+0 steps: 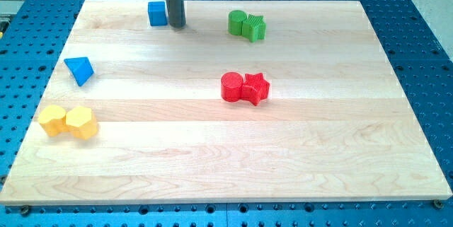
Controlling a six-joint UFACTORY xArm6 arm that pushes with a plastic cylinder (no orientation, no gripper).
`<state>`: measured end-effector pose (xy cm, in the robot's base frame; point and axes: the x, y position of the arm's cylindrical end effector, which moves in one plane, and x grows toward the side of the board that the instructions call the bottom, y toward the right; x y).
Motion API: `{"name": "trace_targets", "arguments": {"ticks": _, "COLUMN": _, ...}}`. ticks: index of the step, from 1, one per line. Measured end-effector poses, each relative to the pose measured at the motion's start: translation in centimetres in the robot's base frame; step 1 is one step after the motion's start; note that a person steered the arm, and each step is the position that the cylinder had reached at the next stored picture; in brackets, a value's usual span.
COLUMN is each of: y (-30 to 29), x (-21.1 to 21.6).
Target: Slide the blue cube to the top left corner
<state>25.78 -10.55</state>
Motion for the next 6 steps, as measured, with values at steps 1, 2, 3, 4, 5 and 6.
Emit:
{"name": "trace_targets", "arguments": {"ticks": 1, "y": -4.8, "x": 0.0}}
{"name": "trace_targets", "arguments": {"ticks": 2, "y": -5.6, "x": 0.0}}
{"name": "trace_targets", "arguments": {"ticks": 3, "y": -1.7, "x": -0.5}}
{"name": "trace_targets", "arguments": {"ticks": 4, "y": -2.0, "x": -3.3}}
{"name": "trace_targets", "arguments": {"ticks": 5, "y": -5.9, "x": -4.0}}
{"name": "trace_targets", "arguments": {"ticks": 6, "y": -7.1, "x": -3.3}}
